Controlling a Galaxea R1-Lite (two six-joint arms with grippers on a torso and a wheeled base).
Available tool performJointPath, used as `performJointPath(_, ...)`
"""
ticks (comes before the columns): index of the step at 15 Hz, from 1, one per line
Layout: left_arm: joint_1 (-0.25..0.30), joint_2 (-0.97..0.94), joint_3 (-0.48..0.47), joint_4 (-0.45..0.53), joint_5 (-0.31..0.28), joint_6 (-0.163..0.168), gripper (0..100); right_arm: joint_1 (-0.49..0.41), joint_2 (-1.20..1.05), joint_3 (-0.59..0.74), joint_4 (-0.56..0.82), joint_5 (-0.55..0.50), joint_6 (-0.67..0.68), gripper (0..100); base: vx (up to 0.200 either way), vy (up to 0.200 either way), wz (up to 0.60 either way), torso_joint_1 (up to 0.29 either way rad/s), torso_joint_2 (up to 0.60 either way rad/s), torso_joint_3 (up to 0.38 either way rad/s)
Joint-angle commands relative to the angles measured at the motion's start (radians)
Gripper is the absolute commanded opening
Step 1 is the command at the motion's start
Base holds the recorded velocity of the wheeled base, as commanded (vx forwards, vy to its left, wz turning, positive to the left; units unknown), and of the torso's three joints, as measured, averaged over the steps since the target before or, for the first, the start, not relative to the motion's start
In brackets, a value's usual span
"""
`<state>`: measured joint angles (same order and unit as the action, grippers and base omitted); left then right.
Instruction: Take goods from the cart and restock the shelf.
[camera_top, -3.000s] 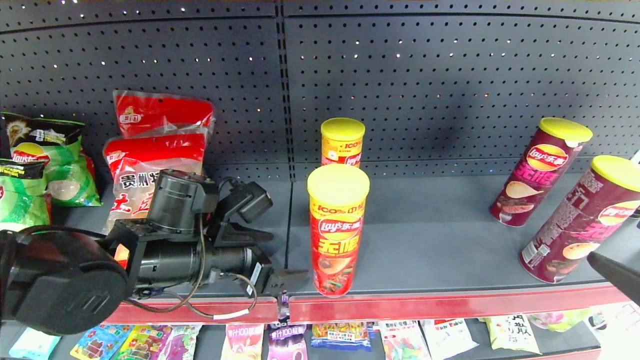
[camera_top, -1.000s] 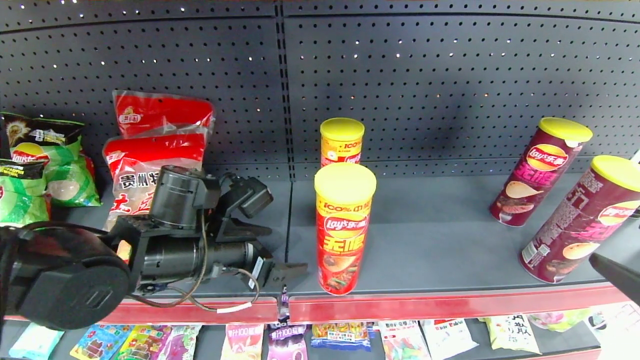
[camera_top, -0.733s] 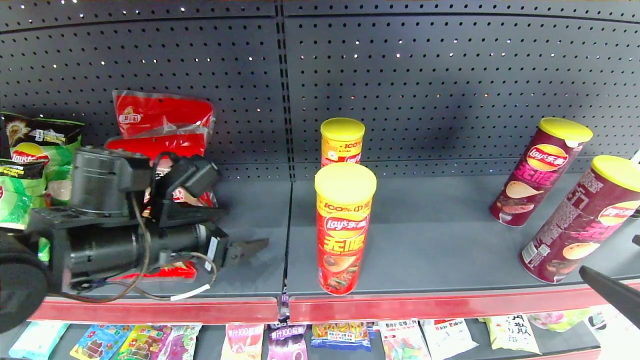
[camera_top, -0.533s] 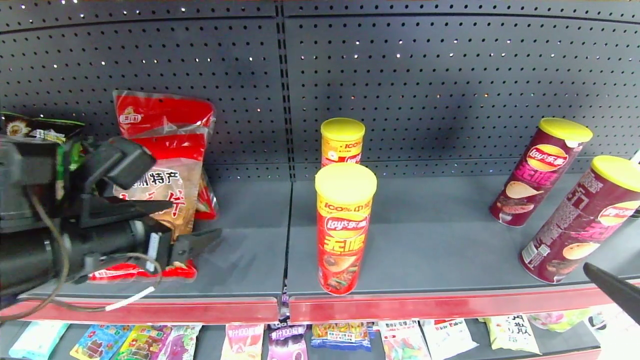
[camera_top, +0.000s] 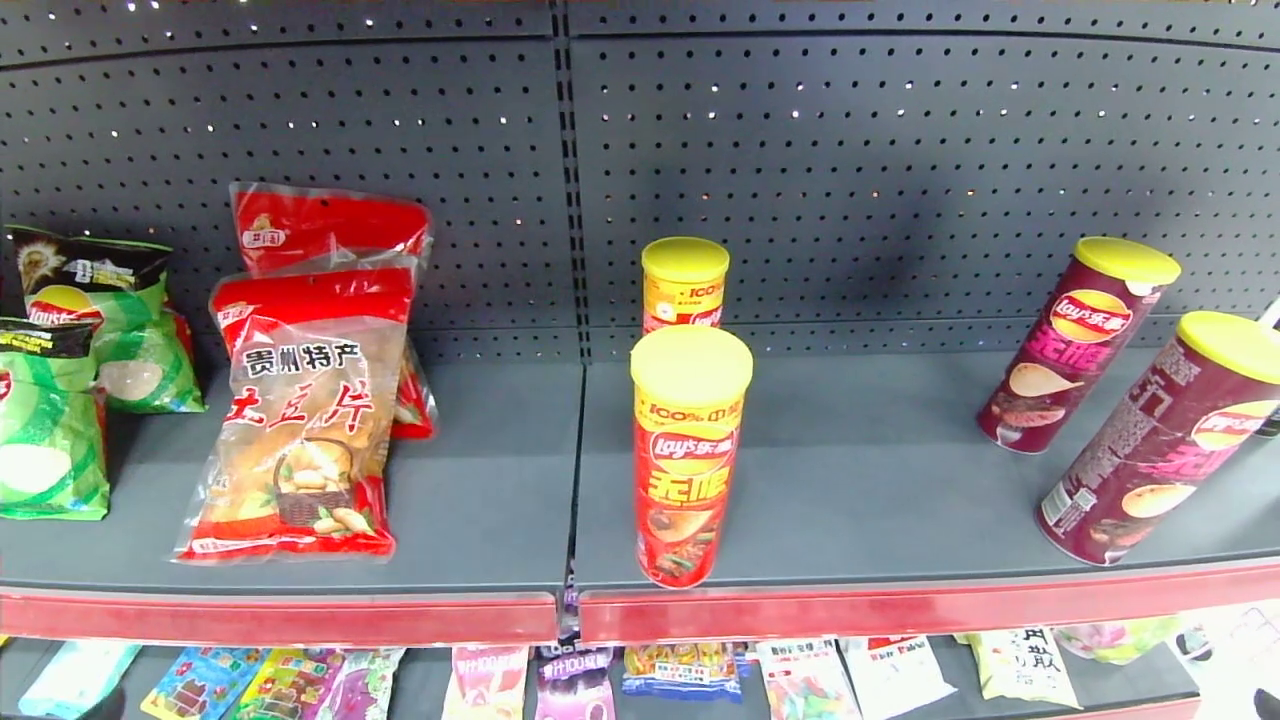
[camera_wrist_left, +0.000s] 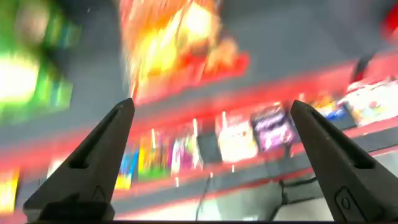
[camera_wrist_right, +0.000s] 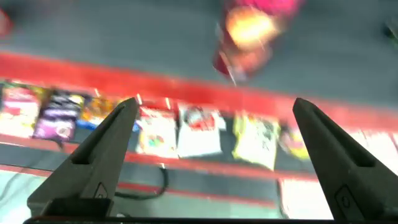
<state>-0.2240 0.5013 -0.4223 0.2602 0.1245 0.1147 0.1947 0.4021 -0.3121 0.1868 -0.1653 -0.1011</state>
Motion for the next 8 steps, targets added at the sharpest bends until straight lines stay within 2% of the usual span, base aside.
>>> performJointPath(1,0.218,-0.380,0.155,0.209,0.006,-0.067,100,-0.118,-0.232,0.024,0.131,-0.008,0.001,100,0.000,0.000,0.00,0.000,0.00,0.000)
performJointPath(2,0.209,-0.434,0.180,0.203,-0.054,-0.082,100,-0.146,-0.289,0.051,0.148,0.007,0.000,100,0.000,0.000,0.00,0.000,0.00,0.000)
performJointPath(3,0.199,-0.449,0.188,0.189,-0.140,-0.089,100,-0.150,-0.330,0.102,0.135,0.038,-0.003,100,0.000,0.000,0.00,0.000,0.00,0.000)
performJointPath(4,0.199,-0.451,0.191,0.180,-0.190,-0.093,100,-0.155,-0.336,0.131,0.114,0.056,0.004,100,0.000,0.000,0.00,0.000,0.00,0.000)
performJointPath(5,0.206,-0.461,0.228,0.109,-0.241,-0.102,100,-0.170,-0.352,0.208,-0.017,0.102,0.023,100,0.000,0.000,0.00,0.000,0.00,0.000)
performJointPath(6,0.218,-0.487,0.249,0.056,-0.253,-0.099,100,-0.175,-0.368,0.229,-0.066,0.170,0.032,100,0.000,0.000,0.00,0.000,0.00,0.000)
performJointPath(7,0.226,-0.501,0.287,-0.015,-0.240,-0.099,100,-0.192,-0.402,0.242,-0.093,0.285,0.023,100,0.000,0.000,0.00,0.000,0.00,0.000)
performJointPath(8,0.226,-0.501,0.321,-0.090,-0.180,-0.101,100,-0.190,-0.402,0.254,-0.104,0.308,0.014,100,0.000,0.000,0.00,0.000,0.00,0.000)
